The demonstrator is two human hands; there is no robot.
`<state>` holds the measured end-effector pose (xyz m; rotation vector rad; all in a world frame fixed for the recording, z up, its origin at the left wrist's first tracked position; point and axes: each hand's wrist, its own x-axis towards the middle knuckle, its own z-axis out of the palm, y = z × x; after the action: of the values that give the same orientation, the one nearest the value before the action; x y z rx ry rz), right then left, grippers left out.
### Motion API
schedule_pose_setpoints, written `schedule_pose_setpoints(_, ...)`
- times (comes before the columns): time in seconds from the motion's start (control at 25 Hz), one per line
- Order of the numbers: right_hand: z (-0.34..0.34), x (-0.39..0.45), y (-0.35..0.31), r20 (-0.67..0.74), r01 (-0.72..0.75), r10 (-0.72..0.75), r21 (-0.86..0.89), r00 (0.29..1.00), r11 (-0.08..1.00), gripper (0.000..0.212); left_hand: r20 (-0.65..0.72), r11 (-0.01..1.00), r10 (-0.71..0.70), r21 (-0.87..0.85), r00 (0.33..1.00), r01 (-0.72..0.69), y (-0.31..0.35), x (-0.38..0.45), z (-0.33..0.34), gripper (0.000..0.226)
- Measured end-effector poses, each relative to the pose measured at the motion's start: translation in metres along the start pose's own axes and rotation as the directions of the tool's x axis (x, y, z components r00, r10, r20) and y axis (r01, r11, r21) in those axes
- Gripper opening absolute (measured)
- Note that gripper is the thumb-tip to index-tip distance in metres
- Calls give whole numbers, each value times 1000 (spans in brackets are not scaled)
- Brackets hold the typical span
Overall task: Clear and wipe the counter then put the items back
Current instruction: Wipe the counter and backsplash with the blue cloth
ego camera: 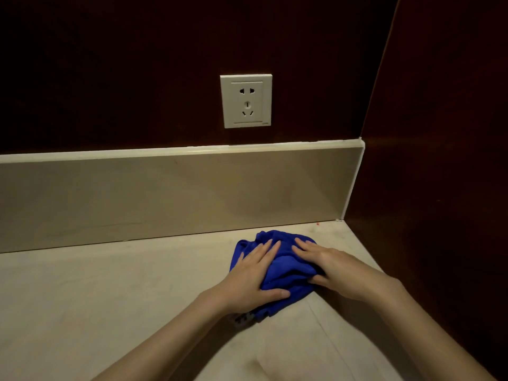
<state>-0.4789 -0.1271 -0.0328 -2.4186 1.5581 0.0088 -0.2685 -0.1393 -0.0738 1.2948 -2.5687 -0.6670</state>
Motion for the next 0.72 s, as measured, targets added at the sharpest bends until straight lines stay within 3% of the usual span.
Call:
schedule_pose_setpoints(0.28,-6,-34,56,-77,-328,328,10,941,944,70,27,998,60,4,998,-60,61,86,33,94)
schedule_pose_setpoints(0.56,11,-36,51,-133,-334,367,218,921,917,74,16,997,78,-9,997,-78,54,84,31,99)
schedule_pose_setpoints(0.72,14,-40,33,-138,-331,360,194,923,923,70,6,995,89,-52,996,-89,43,65,25,94)
